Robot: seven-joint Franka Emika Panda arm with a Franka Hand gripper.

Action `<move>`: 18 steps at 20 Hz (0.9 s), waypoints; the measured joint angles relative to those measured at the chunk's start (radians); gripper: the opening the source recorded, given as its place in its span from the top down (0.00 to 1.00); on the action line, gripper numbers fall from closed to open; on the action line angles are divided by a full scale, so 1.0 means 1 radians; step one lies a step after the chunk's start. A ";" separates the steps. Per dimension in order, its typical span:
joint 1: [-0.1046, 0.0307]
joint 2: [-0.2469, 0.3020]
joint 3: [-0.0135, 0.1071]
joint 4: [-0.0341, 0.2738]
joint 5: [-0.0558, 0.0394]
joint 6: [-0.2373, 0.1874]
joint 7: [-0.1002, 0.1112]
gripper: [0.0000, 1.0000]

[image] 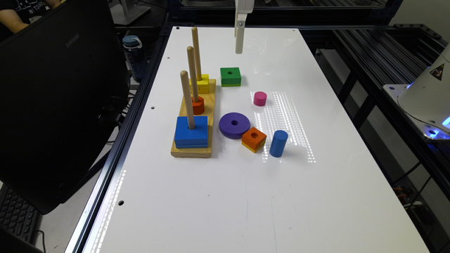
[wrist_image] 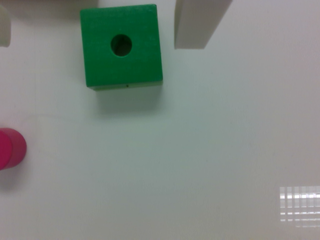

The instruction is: Pick up green block.

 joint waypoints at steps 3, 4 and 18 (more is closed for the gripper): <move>0.000 0.019 -0.002 0.001 -0.0061 0.020 0.001 0.00; 0.000 0.019 -0.002 0.002 -0.0062 0.020 0.001 0.00; 0.000 0.058 -0.005 0.003 -0.0111 0.052 0.001 0.00</move>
